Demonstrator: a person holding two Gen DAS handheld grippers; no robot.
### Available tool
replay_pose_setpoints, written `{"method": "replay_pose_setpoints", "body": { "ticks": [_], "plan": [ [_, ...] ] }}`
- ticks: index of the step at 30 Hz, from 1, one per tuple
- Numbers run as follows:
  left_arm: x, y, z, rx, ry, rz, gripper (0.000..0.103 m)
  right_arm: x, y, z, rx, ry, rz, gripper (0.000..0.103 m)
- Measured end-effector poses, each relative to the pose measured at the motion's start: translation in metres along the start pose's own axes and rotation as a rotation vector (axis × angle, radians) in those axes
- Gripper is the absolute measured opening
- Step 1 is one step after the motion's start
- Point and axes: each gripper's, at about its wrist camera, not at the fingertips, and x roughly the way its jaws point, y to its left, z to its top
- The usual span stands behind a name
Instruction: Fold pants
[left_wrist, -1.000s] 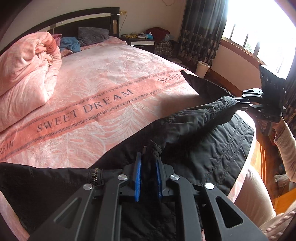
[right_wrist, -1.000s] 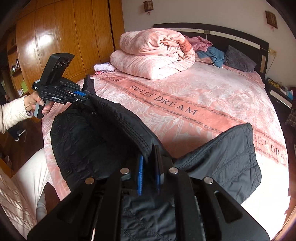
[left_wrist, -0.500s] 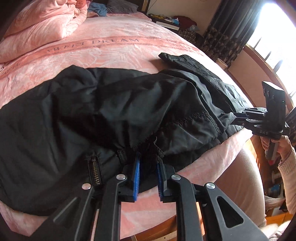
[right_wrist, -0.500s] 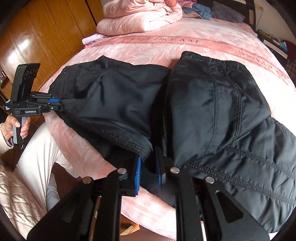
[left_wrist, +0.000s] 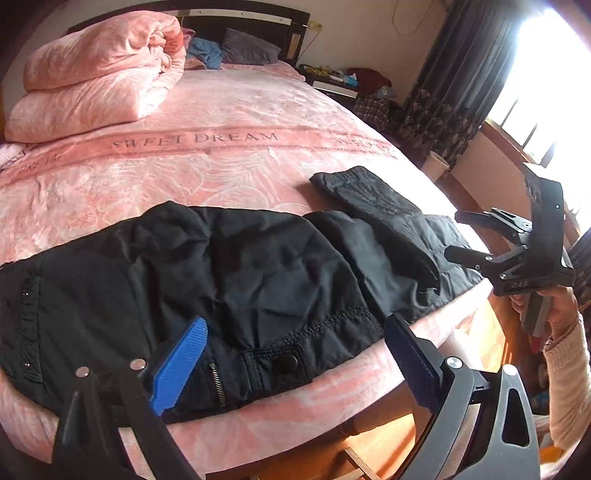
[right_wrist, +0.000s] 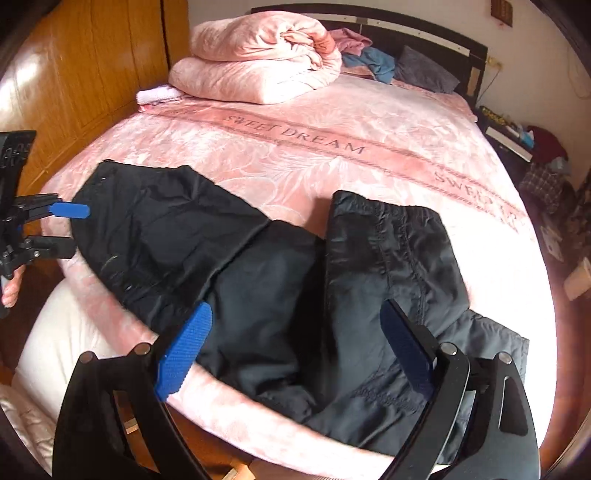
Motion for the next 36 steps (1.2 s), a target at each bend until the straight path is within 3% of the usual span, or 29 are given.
{"method": "replay_pose_setpoints", "body": {
  "ticks": [4,6,8,10,12,13,14,19,23,26,28,30,33,36],
  "plan": [
    [0.034,0.031,0.007,-0.124,0.031,0.103,0.097,0.087,-0.008,0.039,0.047,0.177,-0.222,0.090],
    [0.052,0.044,0.001,-0.152,0.068,0.130,0.097,0.132,-0.011,0.046,0.058,0.283,-0.300,0.068],
    [0.066,0.050,-0.007,-0.165,0.100,0.141,0.097,0.169,-0.019,0.044,0.071,0.368,-0.391,0.065],
    [0.077,0.055,-0.017,-0.185,0.135,0.135,0.097,0.180,-0.029,0.041,0.116,0.363,-0.412,0.058],
    [0.082,0.058,-0.025,-0.189,0.141,0.143,0.097,0.174,-0.041,0.040,0.185,0.348,-0.413,0.014],
    [0.084,0.057,-0.028,-0.180,0.143,0.147,0.097,0.164,-0.047,0.040,0.210,0.323,-0.389,0.006],
    [0.084,0.055,-0.030,-0.167,0.142,0.155,0.097,0.152,-0.054,0.039,0.235,0.299,-0.380,0.004],
    [0.089,0.045,-0.034,-0.127,0.154,0.198,0.099,0.055,-0.116,0.017,0.494,0.078,-0.241,0.004],
    [0.088,0.040,-0.036,-0.134,0.146,0.212,0.099,-0.010,-0.172,-0.040,0.714,-0.022,-0.260,0.004],
    [0.084,0.037,-0.037,-0.160,0.128,0.214,0.099,-0.021,-0.202,-0.097,0.840,0.017,-0.271,0.012],
    [0.081,0.036,-0.038,-0.188,0.114,0.206,0.099,-0.015,-0.212,-0.134,0.903,0.077,-0.302,0.025],
    [0.075,0.032,-0.041,-0.213,0.100,0.198,0.099,-0.005,-0.213,-0.163,0.932,0.141,-0.325,0.046],
    [0.070,0.015,-0.040,-0.201,0.080,0.196,0.099,0.000,-0.210,-0.189,0.923,0.208,-0.387,0.059],
    [0.067,-0.004,-0.038,-0.160,0.074,0.192,0.099,-0.007,-0.214,-0.206,0.966,0.156,-0.339,0.062]
  ]
}}
